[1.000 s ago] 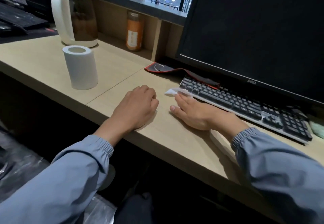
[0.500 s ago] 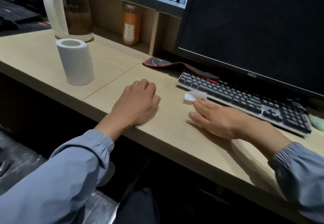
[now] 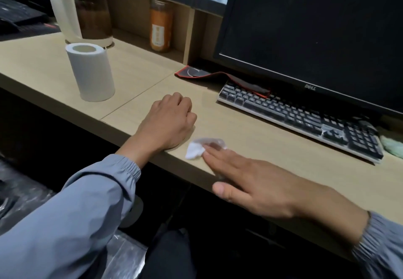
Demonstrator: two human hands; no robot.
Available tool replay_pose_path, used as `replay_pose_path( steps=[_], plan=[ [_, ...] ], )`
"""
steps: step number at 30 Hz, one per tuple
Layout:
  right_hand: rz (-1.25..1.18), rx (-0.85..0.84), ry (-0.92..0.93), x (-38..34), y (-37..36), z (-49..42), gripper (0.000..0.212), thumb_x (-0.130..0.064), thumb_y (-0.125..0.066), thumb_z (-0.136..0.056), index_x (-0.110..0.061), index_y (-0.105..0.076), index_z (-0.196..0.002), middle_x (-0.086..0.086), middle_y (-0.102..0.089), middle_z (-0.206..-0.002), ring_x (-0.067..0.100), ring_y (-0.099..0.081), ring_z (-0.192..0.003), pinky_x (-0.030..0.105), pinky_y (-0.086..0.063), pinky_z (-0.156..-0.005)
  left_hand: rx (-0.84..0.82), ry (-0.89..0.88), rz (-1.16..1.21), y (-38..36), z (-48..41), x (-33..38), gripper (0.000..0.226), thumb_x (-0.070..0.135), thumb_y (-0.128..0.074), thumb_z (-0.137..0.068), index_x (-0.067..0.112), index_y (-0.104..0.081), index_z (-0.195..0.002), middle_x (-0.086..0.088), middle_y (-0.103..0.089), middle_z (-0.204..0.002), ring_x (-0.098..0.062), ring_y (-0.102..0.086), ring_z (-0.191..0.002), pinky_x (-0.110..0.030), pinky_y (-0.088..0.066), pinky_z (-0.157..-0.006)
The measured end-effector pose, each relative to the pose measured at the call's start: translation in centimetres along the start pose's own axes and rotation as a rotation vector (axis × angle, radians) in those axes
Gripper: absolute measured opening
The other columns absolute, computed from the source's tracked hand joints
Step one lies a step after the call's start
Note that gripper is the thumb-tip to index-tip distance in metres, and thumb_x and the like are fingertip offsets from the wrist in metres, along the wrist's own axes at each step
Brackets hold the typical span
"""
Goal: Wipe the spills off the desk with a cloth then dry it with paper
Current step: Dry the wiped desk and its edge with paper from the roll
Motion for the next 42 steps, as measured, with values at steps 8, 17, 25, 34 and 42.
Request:
replay_pose_path(
  steps=[8, 17, 25, 34, 42],
  plan=[
    [0.002, 0.052, -0.115, 4.6, 1.0, -0.7, 0.076, -0.072, -0.007, -0.093, -0.039, 0.007, -0.161, -0.022, 0.016, -0.165, -0.004, 0.011, -0.151, 0.019, 0.001, -0.121, -0.019, 0.029, 0.014, 0.2, 0.3, -0.1, 0.032, 0.037, -0.034, -0.094, 0.019, -0.055, -0.109, -0.003, -0.051, -0.112, -0.028, -0.047, -0.101, -0.039, -0.032, -0.084],
    [-0.010, 0.133, -0.187, 7.3, 1.9, -0.2, 0.070, -0.069, -0.009, -0.097, -0.041, 0.000, -0.161, -0.021, 0.005, -0.167, 0.000, 0.001, -0.153, 0.031, -0.009, -0.127, -0.030, 0.046, 0.059, 0.4, 0.5, 0.0, 0.022, 0.030, -0.038, -0.102, 0.020, -0.056, -0.109, 0.000, -0.051, -0.113, -0.025, -0.047, -0.103, -0.039, -0.034, -0.087],
    [0.033, 0.062, -0.037, 4.5, 0.9, 0.8, 0.071, -0.068, -0.007, -0.097, -0.039, 0.004, -0.161, -0.020, 0.010, -0.166, -0.004, 0.009, -0.151, 0.027, -0.005, -0.126, -0.035, 0.036, 0.045, 0.3, 0.1, 0.0, 0.020, 0.030, -0.040, -0.101, 0.020, -0.056, -0.108, -0.001, -0.052, -0.114, -0.027, -0.047, -0.106, -0.041, -0.036, -0.089],
    [0.078, 0.002, -0.012, 1.9, -0.6, 2.5, 0.078, -0.074, -0.003, -0.091, -0.040, 0.016, -0.158, -0.022, 0.025, -0.162, -0.005, 0.018, -0.149, 0.016, 0.008, -0.120, -0.063, 0.035, 0.004, 0.4, 0.2, 0.1, 0.033, 0.037, -0.036, -0.096, 0.018, -0.059, -0.110, -0.004, -0.055, -0.115, -0.031, -0.051, -0.107, -0.049, -0.043, -0.093],
    [0.035, -0.035, 0.011, 1.0, -1.1, 3.5, 0.079, -0.073, -0.005, -0.092, -0.038, 0.019, -0.158, -0.023, 0.030, -0.161, -0.012, 0.029, -0.142, 0.015, 0.013, -0.119, -0.069, 0.056, 0.028, 0.6, 0.4, -0.1, 0.040, 0.040, -0.032, -0.093, 0.018, -0.060, -0.111, -0.004, -0.056, -0.116, -0.030, -0.051, -0.107, -0.048, -0.043, -0.092]
  ],
)
Point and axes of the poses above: each hand's wrist, its own z-axis away from the middle knuckle, its own y-axis out of the back of the hand, x = y × z, the point moved 7 cm from there along -z, towards the middle knuckle
